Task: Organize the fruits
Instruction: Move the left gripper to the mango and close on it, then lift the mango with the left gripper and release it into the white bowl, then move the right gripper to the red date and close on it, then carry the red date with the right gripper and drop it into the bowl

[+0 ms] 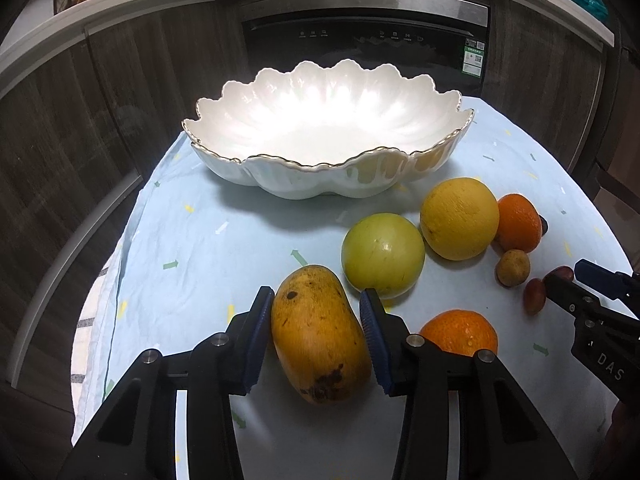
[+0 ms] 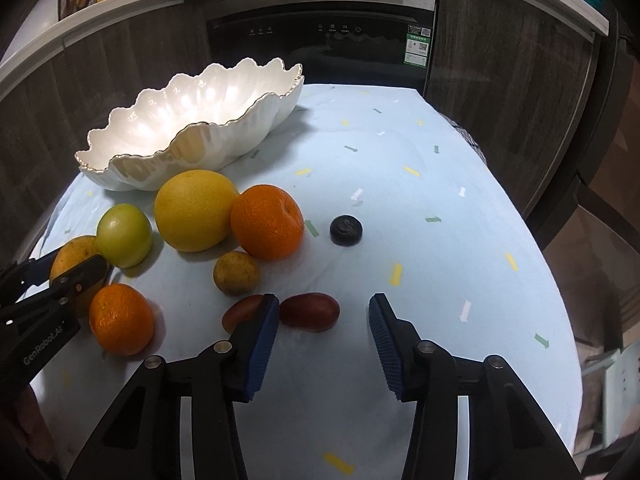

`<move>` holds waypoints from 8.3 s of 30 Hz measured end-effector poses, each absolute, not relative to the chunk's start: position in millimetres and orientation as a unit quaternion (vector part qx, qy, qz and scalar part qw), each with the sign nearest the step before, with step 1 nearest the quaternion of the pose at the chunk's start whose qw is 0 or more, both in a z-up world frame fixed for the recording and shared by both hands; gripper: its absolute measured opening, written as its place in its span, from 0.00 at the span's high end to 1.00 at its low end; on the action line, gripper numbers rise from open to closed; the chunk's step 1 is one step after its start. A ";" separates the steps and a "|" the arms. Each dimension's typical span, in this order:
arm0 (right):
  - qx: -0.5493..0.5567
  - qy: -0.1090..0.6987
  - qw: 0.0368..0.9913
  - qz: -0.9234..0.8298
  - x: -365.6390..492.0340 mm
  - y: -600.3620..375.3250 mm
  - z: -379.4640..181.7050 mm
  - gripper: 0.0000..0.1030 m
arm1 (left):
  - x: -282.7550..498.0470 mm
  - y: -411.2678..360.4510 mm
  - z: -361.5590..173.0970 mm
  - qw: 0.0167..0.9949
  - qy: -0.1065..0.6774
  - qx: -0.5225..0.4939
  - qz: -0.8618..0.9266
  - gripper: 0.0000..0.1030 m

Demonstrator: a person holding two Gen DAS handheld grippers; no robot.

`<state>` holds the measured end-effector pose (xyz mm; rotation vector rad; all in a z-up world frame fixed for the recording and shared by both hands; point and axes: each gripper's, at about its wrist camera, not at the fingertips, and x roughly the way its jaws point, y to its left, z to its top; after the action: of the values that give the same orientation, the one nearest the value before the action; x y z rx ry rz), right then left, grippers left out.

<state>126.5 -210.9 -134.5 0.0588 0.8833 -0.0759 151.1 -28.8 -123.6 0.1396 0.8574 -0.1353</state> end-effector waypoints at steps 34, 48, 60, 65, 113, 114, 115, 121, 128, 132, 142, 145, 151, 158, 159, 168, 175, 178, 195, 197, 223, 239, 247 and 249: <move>0.048 0.379 0.924 -0.011 104.1 -210.3 -93.8 0.72 | 126.4 -21.9 -90.0 0.921 0.380 0.055 -0.070 0.68; 0.041 0.347 0.937 0.001 95.9 -201.0 -66.8 0.73 | 115.2 -16.2 -61.0 0.937 0.338 0.055 -0.067 0.69; 0.042 0.320 0.946 0.026 113.0 -186.7 -45.9 0.74 | 131.2 -6.9 -34.0 0.947 0.310 0.050 -0.065 0.69; 0.040 0.302 0.952 0.035 129.5 -181.0 -32.3 0.75 | 144.3 -2.2 -21.3 0.952 0.296 0.051 -0.063 0.69; 0.044 0.284 0.958 -0.003 200.0 -215.5 -19.3 0.72 | 236.8 -29.7 -29.5 0.944 0.313 0.068 -0.075 0.34; 0.043 0.282 0.959 -0.006 197.3 -216.2 -18.0 0.71 | 234.7 -29.8 -28.6 0.944 0.313 0.068 -0.075 0.33; 0.043 0.280 0.959 -0.007 195.9 -216.9 -17.4 0.69 | 232.7 -30.1 -27.9 0.944 0.314 0.067 -0.075 0.31; 0.044 0.278 0.959 -0.014 183.0 -221.3 -15.5 0.63 | 219.7 -32.2 -24.2 0.946 0.308 0.068 -0.074 0.18; 0.044 0.278 0.959 -0.019 170.0 -224.3 -15.2 0.54 | 204.2 -33.7 -23.7 0.945 0.309 0.069 -0.077 0.15; 0.044 0.279 0.959 -0.021 163.1 -225.8 -16.0 0.52 | 196.3 -34.6 -24.5 0.945 0.312 0.067 -0.077 0.13; 0.046 0.300 0.953 -0.023 152.1 -232.5 -30.1 0.52 | 175.3 -37.4 -31.1 0.944 0.317 0.069 -0.058 0.06; 0.044 0.310 0.949 -0.023 151.1 -233.8 -37.2 0.48 | 170.3 -36.4 -35.2 0.943 0.321 0.069 -0.050 0.04; 0.046 0.331 0.942 -0.023 155.3 -235.6 -52.8 0.46 | 165.4 -32.1 -49.7 0.938 0.340 0.061 -0.033 0.03; 0.056 0.370 0.927 -0.026 176.1 -238.7 -75.2 0.46 | 166.7 -31.2 -64.8 0.933 0.355 0.059 -0.015 0.03; 0.057 0.373 0.926 -0.027 179.3 -238.6 -77.1 0.46 | 168.6 -30.6 -66.0 0.933 0.356 0.056 -0.011 0.03; 0.049 0.414 0.909 -0.019 220.2 -231.4 -99.1 0.46 | 187.3 -24.1 -64.8 0.936 0.350 0.047 0.016 0.03; 0.041 0.443 0.895 -0.015 241.6 -227.2 -117.3 0.46 | 201.6 -23.6 -74.0 0.931 0.362 0.040 0.023 0.03; 0.038 0.451 0.892 -0.014 246.2 -226.5 -122.9 0.46 | 204.4 -23.7 -77.4 0.930 0.365 0.039 0.023 0.03; 0.034 0.465 0.884 -0.001 252.9 -218.7 -133.1 0.68 | 210.9 -18.2 -79.1 0.928 0.370 0.034 0.027 0.03; 0.035 0.456 0.889 -0.004 249.3 -219.4 -128.5 0.68 | 209.8 -18.5 -78.1 0.928 0.369 0.035 0.027 0.03; 0.020 0.369 0.928 0.053 236.3 -170.3 -44.5 0.68 | 187.0 21.6 -41.9 0.940 0.339 0.006 0.047 0.03; 0.006 0.358 0.930 0.081 253.3 -145.9 -46.5 0.40 | 196.8 34.9 -49.5 0.935 0.349 0.002 0.061 0.03; 0.001 0.337 0.939 0.072 237.5 -146.4 -35.7 0.26 | 191.0 34.1 -45.5 0.937 0.344 0.005 0.058 0.03; -0.003 0.329 0.942 0.068 230.6 -147.0 -31.7 0.25 | 187.8 33.1 -45.1 0.937 0.345 0.006 0.055 0.03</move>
<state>230.6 -147.0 -31.7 -0.0057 0.6713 0.1395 187.8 33.1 -45.1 0.0116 0.7040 0.1131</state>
